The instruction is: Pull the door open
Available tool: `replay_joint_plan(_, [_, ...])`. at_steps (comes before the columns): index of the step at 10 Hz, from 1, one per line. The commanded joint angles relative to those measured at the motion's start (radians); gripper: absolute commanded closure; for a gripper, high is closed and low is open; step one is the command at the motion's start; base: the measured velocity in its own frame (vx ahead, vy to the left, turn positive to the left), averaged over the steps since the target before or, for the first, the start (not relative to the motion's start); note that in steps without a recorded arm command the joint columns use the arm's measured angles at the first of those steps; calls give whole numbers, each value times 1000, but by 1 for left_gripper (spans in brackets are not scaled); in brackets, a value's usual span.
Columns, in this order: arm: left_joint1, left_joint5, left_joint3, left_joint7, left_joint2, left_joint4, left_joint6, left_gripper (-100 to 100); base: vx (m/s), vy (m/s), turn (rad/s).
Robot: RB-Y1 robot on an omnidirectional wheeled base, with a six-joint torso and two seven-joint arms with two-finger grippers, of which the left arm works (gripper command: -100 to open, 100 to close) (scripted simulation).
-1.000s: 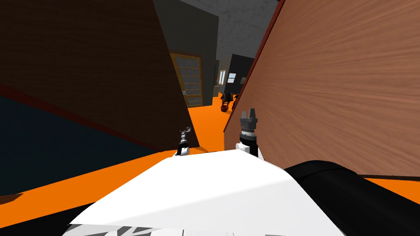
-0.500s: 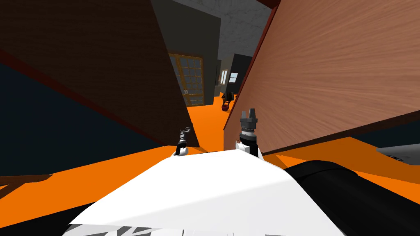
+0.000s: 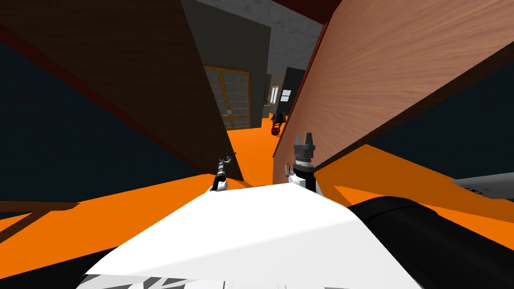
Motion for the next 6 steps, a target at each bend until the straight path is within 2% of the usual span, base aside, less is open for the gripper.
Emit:
replay_joint_plan(1, [-6, -2, -3, 15, 18, 11, -9, 100, -189, 4, -51])
replay_joint_plan(2, [-7, -5, -9, 28, 28, 16, -11, 100, -184, 10, -88])
replay_joint_plan(4, [-13, -18, -28, 64, 46, 29, -19, 100, -152, 34, -200])
replay_joint_plan(6, [-17, -29, -41, 89, 51, 37, -24, 100, 6, 55, -203])
